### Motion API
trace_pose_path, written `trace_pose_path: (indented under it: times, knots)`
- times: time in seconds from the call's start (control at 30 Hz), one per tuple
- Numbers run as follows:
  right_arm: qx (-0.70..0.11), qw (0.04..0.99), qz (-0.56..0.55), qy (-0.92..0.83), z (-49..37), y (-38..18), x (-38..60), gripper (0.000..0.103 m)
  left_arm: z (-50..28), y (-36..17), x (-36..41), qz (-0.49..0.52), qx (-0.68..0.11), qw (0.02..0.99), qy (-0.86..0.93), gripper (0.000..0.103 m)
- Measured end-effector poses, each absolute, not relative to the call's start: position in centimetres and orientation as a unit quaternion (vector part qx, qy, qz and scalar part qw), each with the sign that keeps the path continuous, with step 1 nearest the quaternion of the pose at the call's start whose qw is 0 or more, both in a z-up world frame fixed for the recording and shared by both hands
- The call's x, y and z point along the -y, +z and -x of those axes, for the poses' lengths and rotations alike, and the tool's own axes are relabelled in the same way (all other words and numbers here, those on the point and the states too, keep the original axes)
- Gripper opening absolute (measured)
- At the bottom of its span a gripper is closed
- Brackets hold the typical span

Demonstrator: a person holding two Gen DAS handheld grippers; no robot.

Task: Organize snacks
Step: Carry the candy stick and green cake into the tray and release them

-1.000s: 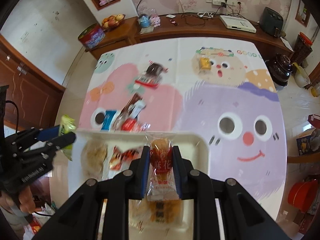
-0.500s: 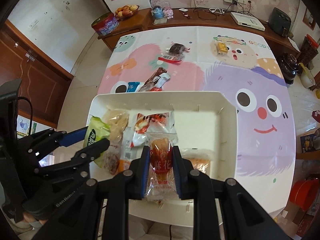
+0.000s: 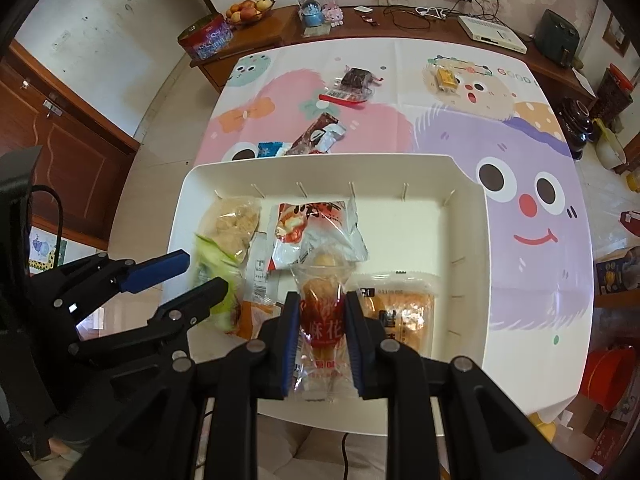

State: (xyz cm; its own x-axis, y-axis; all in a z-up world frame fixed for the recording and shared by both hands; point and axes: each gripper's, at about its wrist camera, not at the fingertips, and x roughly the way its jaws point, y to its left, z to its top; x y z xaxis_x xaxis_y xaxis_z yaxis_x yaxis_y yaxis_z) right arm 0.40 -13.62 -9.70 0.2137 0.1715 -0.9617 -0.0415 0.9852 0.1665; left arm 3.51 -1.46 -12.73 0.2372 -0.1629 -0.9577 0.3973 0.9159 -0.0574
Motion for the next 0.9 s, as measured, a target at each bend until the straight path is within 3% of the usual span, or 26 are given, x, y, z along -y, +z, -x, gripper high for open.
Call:
trace_pose_path:
  times: [0.07, 0.1, 0.2, 0.9]
  knots:
    - [-0.626, 0.776, -0.054, 0.058, -0.5, -9.8, 13.8, 0.025, -3.4, -12.4, 1.5, -0.102, -0.584, 0.785, -0.180, 0.077]
    - [-0.630, 0.773, -0.058, 0.049, -0.6, -10.0, 14.1, 0.030, -3.4, -12.3, 1.5, -0.101, -0.581, 0.787, -0.182, 0.080]
    - [-0.633, 0.769, -0.076, 0.041, -0.6, -10.3, 14.7, 0.034, -3.5, -12.0, 1.6, -0.105, -0.575, 0.791, -0.181, 0.081]
    - [-0.635, 0.768, -0.070, 0.039, -0.9, -10.5, 14.4, 0.034, -4.3, -13.4, 0.4, -0.086, -0.602, 0.779, -0.153, 0.082]
